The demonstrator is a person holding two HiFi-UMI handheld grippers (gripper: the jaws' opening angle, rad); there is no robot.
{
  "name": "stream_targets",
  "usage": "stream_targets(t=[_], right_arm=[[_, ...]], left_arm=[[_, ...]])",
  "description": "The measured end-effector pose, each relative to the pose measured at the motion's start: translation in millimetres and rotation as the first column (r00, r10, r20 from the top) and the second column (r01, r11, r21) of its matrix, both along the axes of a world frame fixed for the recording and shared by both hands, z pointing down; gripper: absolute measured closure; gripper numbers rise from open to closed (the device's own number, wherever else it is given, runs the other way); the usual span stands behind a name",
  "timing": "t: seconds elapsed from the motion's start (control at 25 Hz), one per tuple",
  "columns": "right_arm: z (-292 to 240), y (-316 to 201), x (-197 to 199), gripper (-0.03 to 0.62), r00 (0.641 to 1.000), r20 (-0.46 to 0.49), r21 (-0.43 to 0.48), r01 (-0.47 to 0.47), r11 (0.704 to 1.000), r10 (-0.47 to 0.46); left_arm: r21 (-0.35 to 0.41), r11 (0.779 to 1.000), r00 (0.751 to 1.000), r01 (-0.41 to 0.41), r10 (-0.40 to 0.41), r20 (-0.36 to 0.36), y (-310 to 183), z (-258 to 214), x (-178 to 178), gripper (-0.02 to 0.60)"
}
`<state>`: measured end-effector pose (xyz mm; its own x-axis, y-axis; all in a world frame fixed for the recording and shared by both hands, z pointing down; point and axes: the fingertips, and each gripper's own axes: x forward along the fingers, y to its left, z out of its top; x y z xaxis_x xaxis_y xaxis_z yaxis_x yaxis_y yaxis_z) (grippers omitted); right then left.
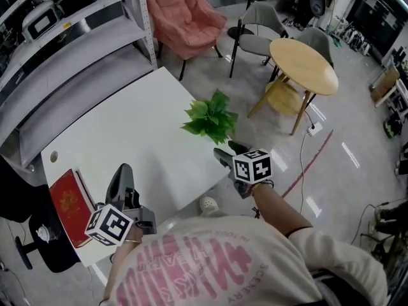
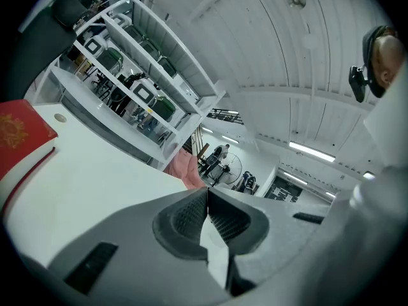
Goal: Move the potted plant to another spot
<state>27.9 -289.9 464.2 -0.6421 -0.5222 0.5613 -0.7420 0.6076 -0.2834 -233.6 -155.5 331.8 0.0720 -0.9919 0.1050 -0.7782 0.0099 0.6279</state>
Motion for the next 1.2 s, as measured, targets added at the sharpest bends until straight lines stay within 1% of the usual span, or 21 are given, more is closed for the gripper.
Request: stream_targets(t=[0.12, 0.32, 0.36, 0.68, 0.96, 1.08, 1.2], right_arm=[[-3, 18, 3, 0.422, 0.999, -0.013, 0.005, -0.039, 0.999, 0.039], [-7, 51, 7, 0.526, 0.992, 0.031, -0.022, -0.122, 0.992, 0.123], [-8, 57, 8, 0.535, 0.99, 0.041, -0.024, -0.134, 0.991, 0.135], [-17, 112, 13, 0.572, 0.97, 0.11, -0.032, -0.214, 0.976, 0.216], [-18, 148, 10, 0.588, 0.96, 0.124, -0.059, -0.246, 0.967, 0.252], [-23, 156, 11, 0.588, 0.952, 0.131, -0.049, -0.273, 0.961, 0.277], [-31, 161, 13, 0.588, 0.943, 0.132, -0.01, -0.307, 0.952, 0.306]], left_arm=[[-0.001, 1.0, 1.0, -0.013, 0.013, -0.014, 13, 3, -4, 0.577], [0.005, 0.999, 0.999, -0.05, 0.05, -0.017, 33, 3, -6, 0.577], [0.005, 0.998, 0.998, -0.059, 0.059, -0.016, 37, 3, -5, 0.577], [-0.002, 0.99, 0.99, -0.141, 0.141, -0.005, 71, 5, 6, 0.577], [-0.016, 0.985, 0.985, -0.17, 0.17, -0.005, 94, 13, 9, 0.577], [-0.031, 0.984, 0.984, -0.176, 0.177, 0.03, 98, 18, 10, 0.577], [-0.057, 0.982, 0.98, -0.18, 0.183, 0.071, 102, 30, 12, 0.577]])
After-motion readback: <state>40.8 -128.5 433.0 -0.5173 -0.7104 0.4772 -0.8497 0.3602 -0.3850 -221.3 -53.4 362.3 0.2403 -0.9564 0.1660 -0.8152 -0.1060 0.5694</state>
